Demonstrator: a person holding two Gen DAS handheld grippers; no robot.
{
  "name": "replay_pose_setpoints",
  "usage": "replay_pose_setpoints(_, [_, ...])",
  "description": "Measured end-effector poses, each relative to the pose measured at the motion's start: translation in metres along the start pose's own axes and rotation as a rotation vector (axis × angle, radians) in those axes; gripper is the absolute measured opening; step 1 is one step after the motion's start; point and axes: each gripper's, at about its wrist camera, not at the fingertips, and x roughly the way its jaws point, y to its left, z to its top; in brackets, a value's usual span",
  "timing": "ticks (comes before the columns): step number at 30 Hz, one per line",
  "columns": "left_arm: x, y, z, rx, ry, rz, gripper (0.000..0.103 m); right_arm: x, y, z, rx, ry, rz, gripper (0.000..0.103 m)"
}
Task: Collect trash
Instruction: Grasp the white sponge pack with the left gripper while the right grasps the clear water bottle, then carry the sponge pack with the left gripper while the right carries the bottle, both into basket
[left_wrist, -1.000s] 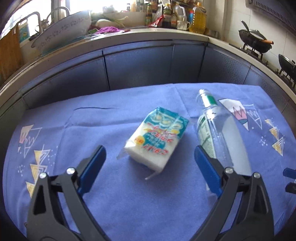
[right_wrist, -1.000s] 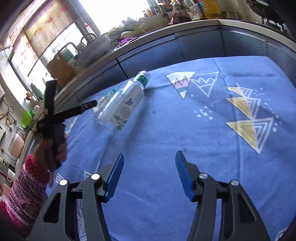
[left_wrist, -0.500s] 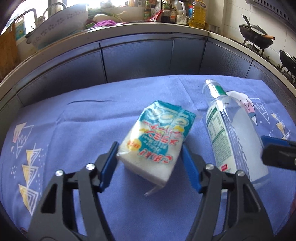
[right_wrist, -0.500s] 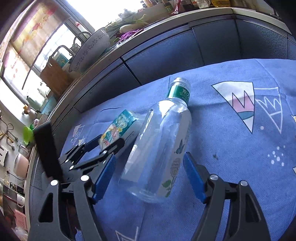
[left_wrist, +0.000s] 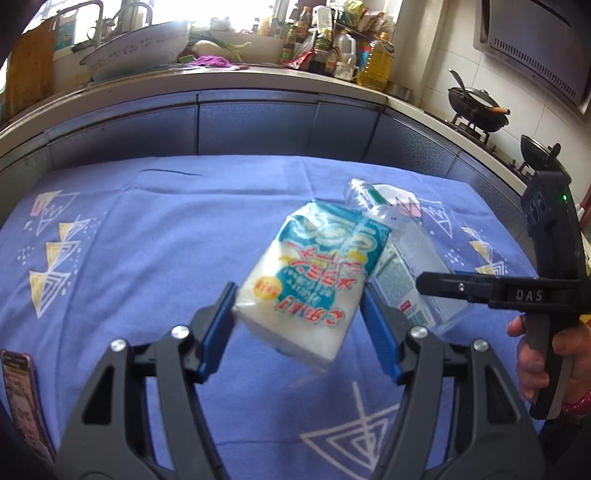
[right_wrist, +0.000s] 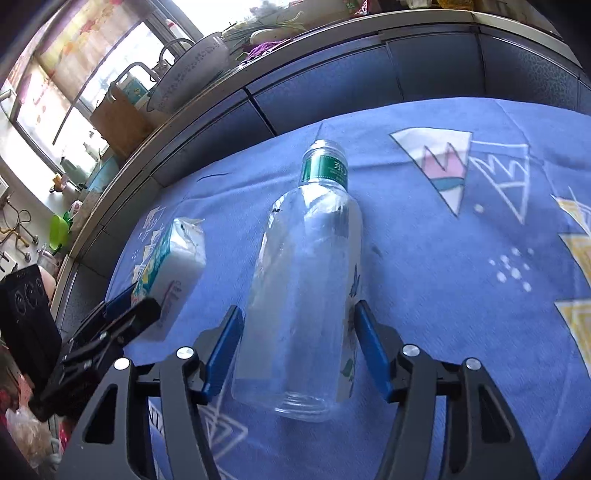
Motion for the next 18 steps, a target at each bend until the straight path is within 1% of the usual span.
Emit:
replay_pose_setpoints(3, [0.004, -0.034, -0.001, 0.051, 0.017, -0.036, 0.065, -0.043, -0.033, -0.029, 0.045, -0.015, 0.031, 0.060])
replay_pose_setpoints(7, [0.019, -0.089, 0.004, 0.124, 0.050, -0.117, 0.065, -0.099, -0.085, -0.068, 0.163, -0.050, 0.083, 0.059])
replay_pose_setpoints(11, [0.039, -0.155, 0.008, 0.202, 0.091, -0.207, 0.065, -0.152, -0.134, -0.098, 0.299, -0.141, 0.146, 0.059])
replay_pose_setpoints(13, [0.050, -0.186, 0.008, 0.241, 0.112, -0.236, 0.065, -0.169, -0.156, -0.109, 0.368, -0.183, 0.171, 0.059])
replay_pose_setpoints(14, [0.055, -0.200, 0.007, 0.263, 0.120, -0.241, 0.065, -0.177, -0.166, -0.114, 0.391, -0.202, 0.171, 0.059])
replay_pose_setpoints(15, [0.059, -0.213, 0.006, 0.281, 0.126, -0.244, 0.065, -0.183, -0.171, -0.118, 0.393, -0.223, 0.145, 0.059])
replay_pose_setpoints(17, [0.068, -0.235, 0.003, 0.306, 0.144, -0.256, 0.065, -0.193, -0.170, -0.123, 0.349, -0.253, 0.047, 0.060])
replay_pose_setpoints(18, [0.071, -0.243, 0.000, 0.313, 0.152, -0.260, 0.065, -0.196, -0.169, -0.125, 0.320, -0.249, 0.009, 0.060])
